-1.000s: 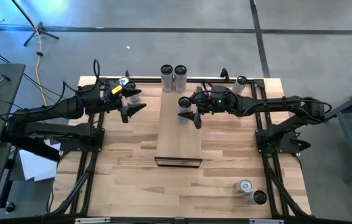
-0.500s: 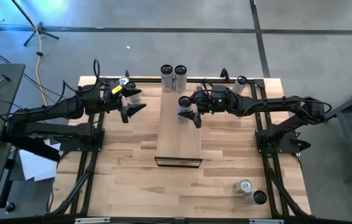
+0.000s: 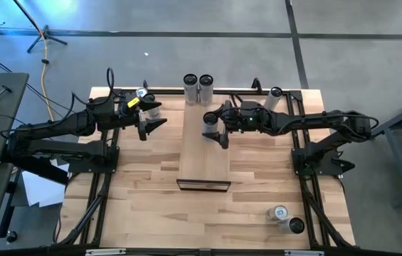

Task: Place canned beverage on shelf
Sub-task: Put the bottom white blue soda can on the shelf

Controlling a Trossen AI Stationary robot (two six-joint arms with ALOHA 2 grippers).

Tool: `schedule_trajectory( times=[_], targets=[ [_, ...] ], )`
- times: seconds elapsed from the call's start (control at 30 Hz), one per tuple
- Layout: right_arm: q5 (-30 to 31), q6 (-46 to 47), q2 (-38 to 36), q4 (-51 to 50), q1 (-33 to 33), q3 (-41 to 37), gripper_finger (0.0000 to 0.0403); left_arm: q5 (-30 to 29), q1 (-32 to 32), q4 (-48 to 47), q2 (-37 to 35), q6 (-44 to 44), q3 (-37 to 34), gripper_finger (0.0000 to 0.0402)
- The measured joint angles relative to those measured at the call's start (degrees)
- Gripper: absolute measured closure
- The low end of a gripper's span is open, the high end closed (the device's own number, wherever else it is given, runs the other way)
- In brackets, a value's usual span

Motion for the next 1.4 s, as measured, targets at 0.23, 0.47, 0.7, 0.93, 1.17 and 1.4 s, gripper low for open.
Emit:
schedule_trajectory(
  times=[0.23, 0.47, 0.7, 0.93, 1.17, 1.4],
  targets=[
    [-0.34, 3.69, 0.02, 0.17, 0.02, -0.02, 0.0009, 0.0, 0.01, 0.0, 0.01, -0.01, 0.0, 0.0051],
    [-0.46, 8.67, 0.01, 0.02, 0.02, -0.02, 0.0009, 0.0, 0.0, -0.01, 0.0, -0.01, 0.0, 0.0051],
    [-0.57, 13.97, -0.07, -1.16, 0.02, -0.07, 0.0008, 0.0, 0.01, -0.02, 0.01, -0.01, 0.0, 0.0051],
    [-3.3, 15.83, -0.5, -2.5, -0.05, -0.07, 0.0008, 0.0, -0.01, -0.02, 0.02, 0.0, 0.0, 0.0051],
    [-5.74, 11.75, -3.47, -8.16, -0.01, -0.09, 0.0008, 0.0, 0.01, -0.37, 0.02, 1.51, 0.0, 0.0051],
    [-5.73, 10.25, -8.5, -19.33, -0.16, -0.09, 0.0008, 0.02, -0.01, -1.44, 0.02, 1.57, 0.0, 0.0051]
  ],
)
